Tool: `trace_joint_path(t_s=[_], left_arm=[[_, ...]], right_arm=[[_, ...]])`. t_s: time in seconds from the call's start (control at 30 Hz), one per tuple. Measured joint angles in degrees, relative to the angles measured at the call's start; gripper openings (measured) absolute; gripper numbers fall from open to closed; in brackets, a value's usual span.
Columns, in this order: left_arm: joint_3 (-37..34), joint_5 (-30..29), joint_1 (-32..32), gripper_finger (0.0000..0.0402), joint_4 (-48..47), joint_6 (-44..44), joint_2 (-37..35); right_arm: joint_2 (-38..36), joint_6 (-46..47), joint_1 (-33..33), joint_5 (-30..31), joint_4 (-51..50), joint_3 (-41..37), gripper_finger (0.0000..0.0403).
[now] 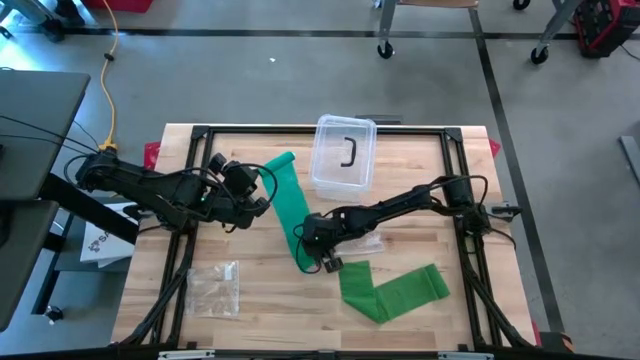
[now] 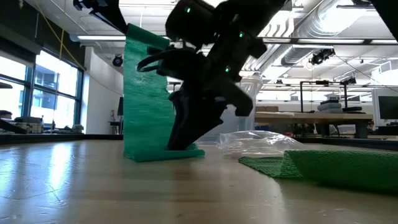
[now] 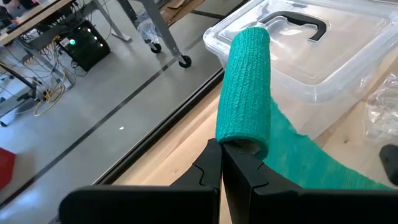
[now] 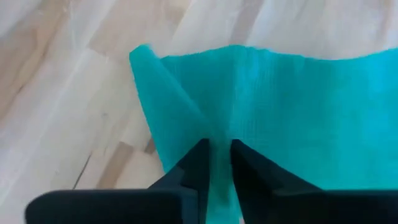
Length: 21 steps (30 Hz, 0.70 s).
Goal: Roll bandage
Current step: Roll the blue bandage
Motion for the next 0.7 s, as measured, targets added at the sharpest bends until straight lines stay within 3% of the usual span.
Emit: trace_joint_path(t_s=[0.33,0.5,0.7], left_arm=[[0.0,0.0,0.0,0.0000,-0.1,0.0,0.0],[0.0,0.0,0.0,0.0000,-0.1,0.0,0.0],[0.0,0.0,0.0,0.0000,-0.1,0.0,0.0]], right_arm=[[-1.2,0.7,0.5,5.1,1.2,0.0,0.0182],[-1.1,-3.8,1.2,2.0,2.7,0.0,0.0181],[-0.2,-3.5,0.0,0.6,1.2,0.0,0.0124]])
